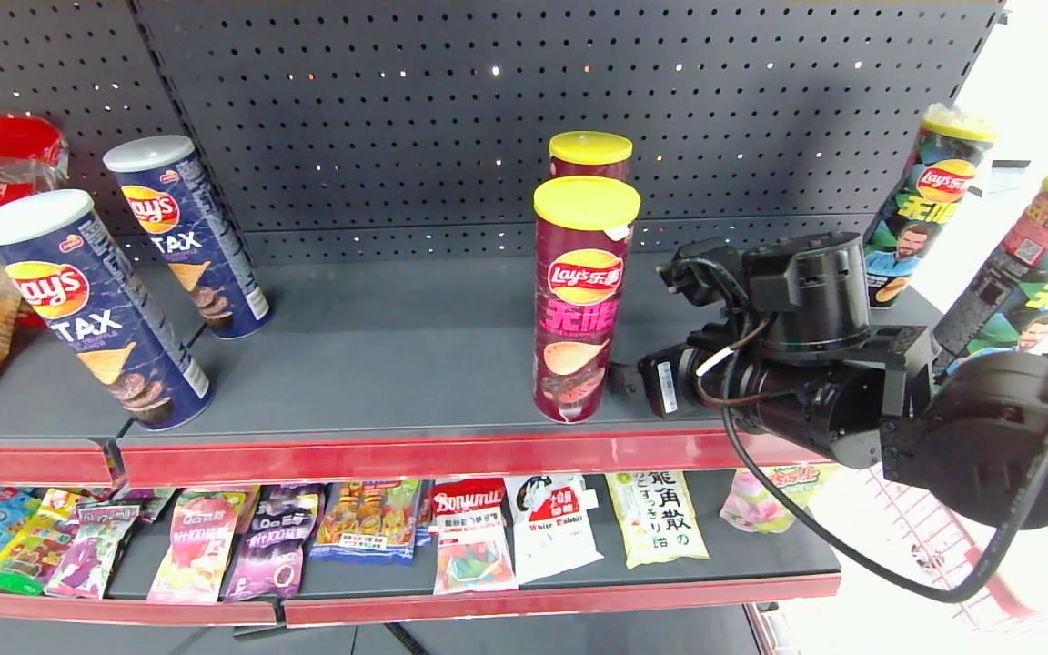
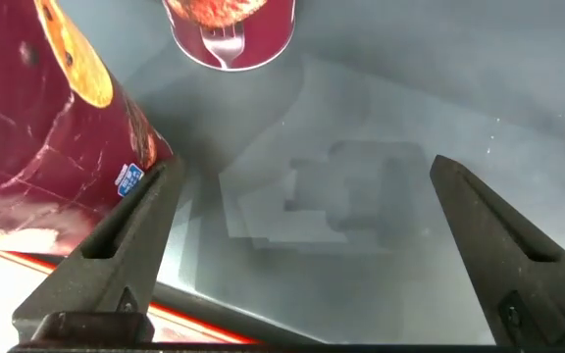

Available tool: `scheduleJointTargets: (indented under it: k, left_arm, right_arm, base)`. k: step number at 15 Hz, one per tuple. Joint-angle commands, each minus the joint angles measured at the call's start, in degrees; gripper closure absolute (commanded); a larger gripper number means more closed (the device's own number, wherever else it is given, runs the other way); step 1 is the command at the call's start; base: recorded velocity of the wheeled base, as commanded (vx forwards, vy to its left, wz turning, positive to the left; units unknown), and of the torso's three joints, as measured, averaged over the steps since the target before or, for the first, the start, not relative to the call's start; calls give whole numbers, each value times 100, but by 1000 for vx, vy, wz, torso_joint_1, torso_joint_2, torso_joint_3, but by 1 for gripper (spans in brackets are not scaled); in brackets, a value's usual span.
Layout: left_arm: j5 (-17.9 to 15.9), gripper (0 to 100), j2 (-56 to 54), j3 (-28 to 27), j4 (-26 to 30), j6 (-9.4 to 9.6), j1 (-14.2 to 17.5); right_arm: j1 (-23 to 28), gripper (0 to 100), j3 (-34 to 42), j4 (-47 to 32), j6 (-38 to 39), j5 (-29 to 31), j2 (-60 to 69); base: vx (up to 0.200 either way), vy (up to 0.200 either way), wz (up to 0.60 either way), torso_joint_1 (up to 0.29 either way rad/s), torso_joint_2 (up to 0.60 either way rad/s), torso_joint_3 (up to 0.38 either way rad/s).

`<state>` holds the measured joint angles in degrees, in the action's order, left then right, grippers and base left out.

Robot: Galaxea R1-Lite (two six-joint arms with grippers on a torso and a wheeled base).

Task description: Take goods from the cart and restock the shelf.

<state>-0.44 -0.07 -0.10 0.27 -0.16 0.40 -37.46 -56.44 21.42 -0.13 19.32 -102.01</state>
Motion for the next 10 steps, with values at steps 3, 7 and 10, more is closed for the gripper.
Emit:
scheduleJointTargets:
  k: [3,7,10]
  left_arm:
    - [0,0,7,1,0,-2,4]
    - [0,0,7,1,0,-2,-5]
    - [0,0,7,1,0,-2,4]
  right_arm:
    - [11,0,-7,-15,-4,1,32]
    - [11,0,116,-41,-4,19,102]
    - [-7,0,177,-50,-22,10,120]
  base:
    - [0,0,0,0,0,0]
    - [0,0,0,0,0,0]
    - [0,0,0,0,0,0]
